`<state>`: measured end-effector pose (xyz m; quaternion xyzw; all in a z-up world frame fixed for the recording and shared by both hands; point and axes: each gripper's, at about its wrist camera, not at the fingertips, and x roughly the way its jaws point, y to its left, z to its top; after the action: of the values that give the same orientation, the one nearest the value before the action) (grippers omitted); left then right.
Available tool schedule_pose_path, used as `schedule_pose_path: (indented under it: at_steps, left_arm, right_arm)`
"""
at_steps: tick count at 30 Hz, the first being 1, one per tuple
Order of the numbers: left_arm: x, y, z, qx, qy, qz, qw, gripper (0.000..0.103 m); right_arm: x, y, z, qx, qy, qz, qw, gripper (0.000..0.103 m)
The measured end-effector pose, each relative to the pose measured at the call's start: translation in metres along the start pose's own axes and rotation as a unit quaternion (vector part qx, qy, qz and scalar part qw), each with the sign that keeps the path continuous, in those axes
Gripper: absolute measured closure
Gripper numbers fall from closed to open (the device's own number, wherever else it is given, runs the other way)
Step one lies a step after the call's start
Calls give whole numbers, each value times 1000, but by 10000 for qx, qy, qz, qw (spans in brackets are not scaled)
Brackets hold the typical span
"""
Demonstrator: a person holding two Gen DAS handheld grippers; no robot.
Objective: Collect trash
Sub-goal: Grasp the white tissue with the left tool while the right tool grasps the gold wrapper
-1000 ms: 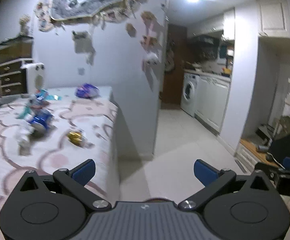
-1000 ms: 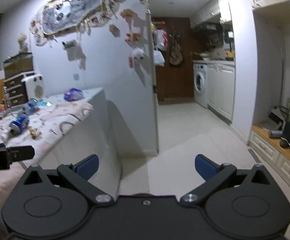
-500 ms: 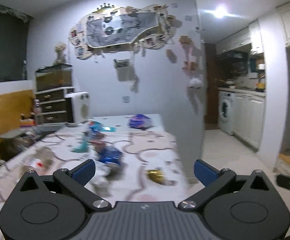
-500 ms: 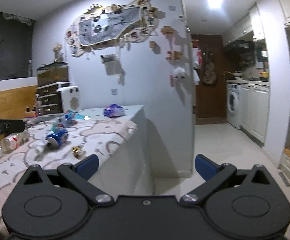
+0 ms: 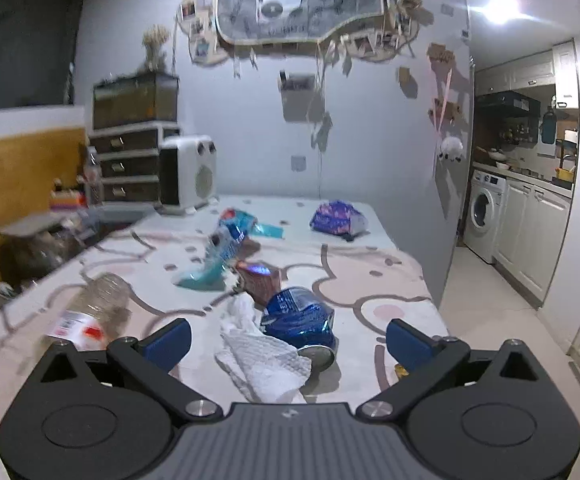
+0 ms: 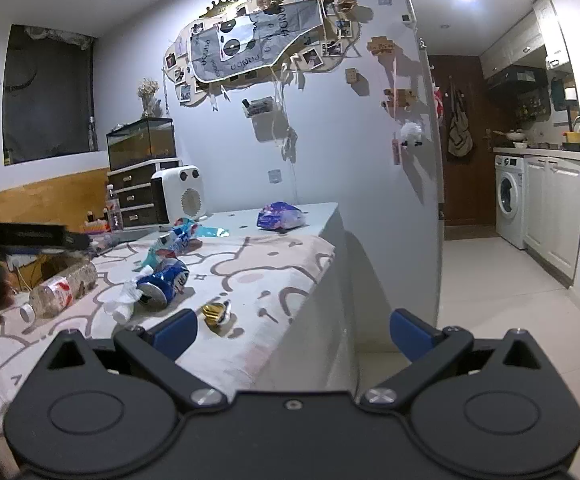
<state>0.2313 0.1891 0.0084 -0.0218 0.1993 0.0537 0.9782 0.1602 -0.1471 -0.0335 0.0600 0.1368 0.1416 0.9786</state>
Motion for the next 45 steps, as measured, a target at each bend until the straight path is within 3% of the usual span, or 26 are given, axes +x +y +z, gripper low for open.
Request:
schedule_pose_path:
  at_steps: [9, 18, 19, 23, 27, 29, 31, 36, 39, 45]
  left_arm:
    - [82, 29, -23, -368, 649, 82, 9972, 18]
    - [111, 34, -41, -465, 801, 49, 9957, 26]
    - [114, 36, -41, -505, 869, 25, 9949, 31]
    - [115, 42, -43, -704, 896, -125, 9934, 35]
    - [117, 45, -43, -811, 979, -135, 9918, 48]
    - [115, 45, -44, -798, 970, -161, 9919, 63]
    - [114, 45, -44, -824, 955, -129, 9919, 86]
    - [103, 42, -44, -765, 717, -155, 9944, 90]
    - [96, 38, -45, -677, 625, -261, 9954, 91]
    - [85, 35, -48, -676, 558, -315, 9957, 91]
  right_arm:
    - [40, 9, 6, 89, 70, 399, 9991, 0]
    - [102, 31, 6, -270, 325, 788, 9960, 1]
    - [111, 34, 6, -318, 374, 820, 9954, 3]
    - [148, 48, 3, -543, 659, 908, 9922, 11]
    - [180, 64, -5, -949, 902, 880, 9875, 21]
    - [194, 70, -9, -1068, 1029, 866, 9852, 27]
    - [205, 76, -14, -1204, 1150, 842, 9824, 34]
    - [217, 86, -22, -1496, 1122, 770, 9793, 49]
    - [220, 90, -22, -1574, 1079, 729, 9789, 68]
    - [215, 87, -22, -1464, 1121, 717, 9802, 69]
